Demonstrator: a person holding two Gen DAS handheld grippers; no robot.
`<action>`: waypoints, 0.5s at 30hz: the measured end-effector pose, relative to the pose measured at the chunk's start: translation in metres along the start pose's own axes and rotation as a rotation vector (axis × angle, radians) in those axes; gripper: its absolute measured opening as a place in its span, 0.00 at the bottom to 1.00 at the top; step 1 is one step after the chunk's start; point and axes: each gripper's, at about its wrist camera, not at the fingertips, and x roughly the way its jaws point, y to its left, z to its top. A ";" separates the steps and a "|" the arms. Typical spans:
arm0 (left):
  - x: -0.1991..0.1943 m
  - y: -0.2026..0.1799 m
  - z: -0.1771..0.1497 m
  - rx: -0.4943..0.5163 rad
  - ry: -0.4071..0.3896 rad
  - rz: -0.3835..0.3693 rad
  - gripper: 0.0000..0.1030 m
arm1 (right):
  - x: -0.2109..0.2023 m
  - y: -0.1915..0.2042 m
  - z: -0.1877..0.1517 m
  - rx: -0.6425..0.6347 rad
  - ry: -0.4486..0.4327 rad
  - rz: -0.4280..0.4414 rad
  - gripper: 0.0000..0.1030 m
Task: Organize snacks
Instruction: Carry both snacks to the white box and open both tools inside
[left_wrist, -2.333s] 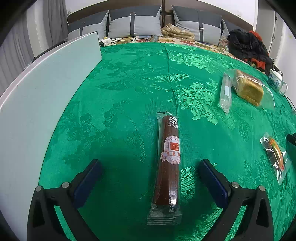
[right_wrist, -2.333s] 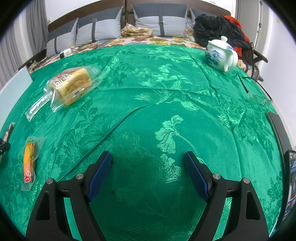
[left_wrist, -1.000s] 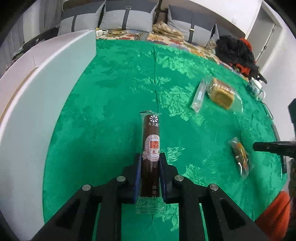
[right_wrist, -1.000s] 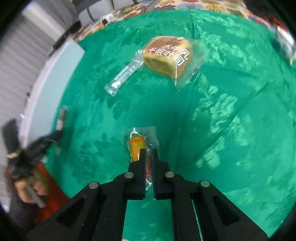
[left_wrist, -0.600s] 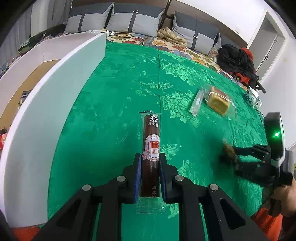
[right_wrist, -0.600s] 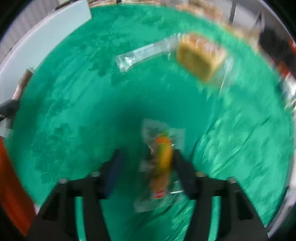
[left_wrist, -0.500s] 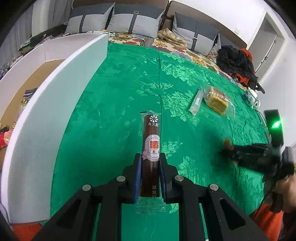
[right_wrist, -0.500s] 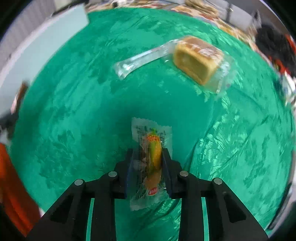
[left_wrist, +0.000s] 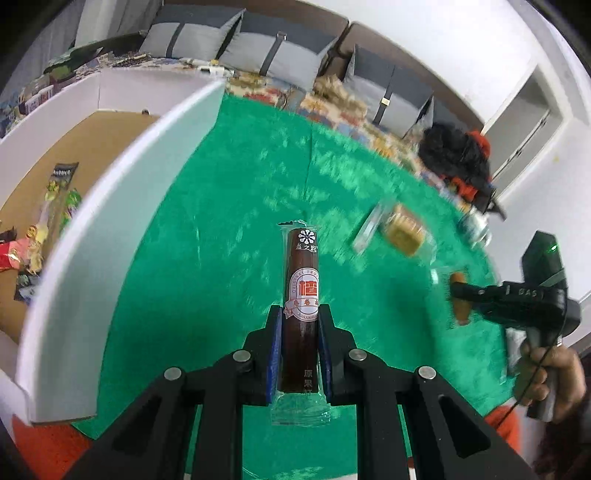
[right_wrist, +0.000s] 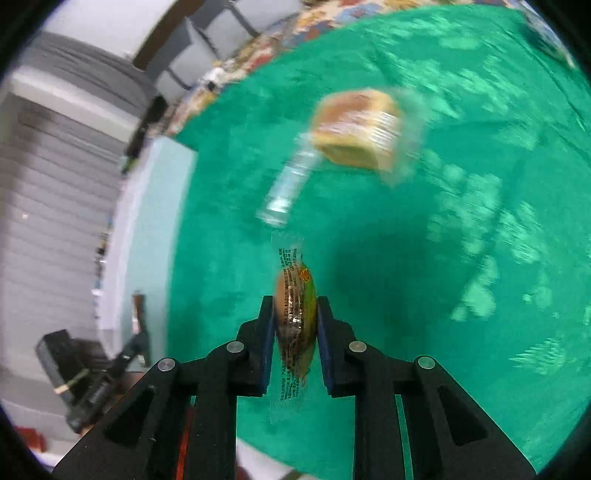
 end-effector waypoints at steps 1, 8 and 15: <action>-0.013 0.003 0.008 -0.008 -0.025 -0.013 0.17 | 0.001 0.015 0.002 -0.016 -0.002 0.027 0.21; -0.090 0.064 0.058 -0.039 -0.175 0.095 0.17 | 0.018 0.166 0.014 -0.216 0.024 0.228 0.21; -0.126 0.170 0.074 -0.146 -0.188 0.307 0.17 | 0.076 0.314 0.003 -0.419 0.081 0.320 0.22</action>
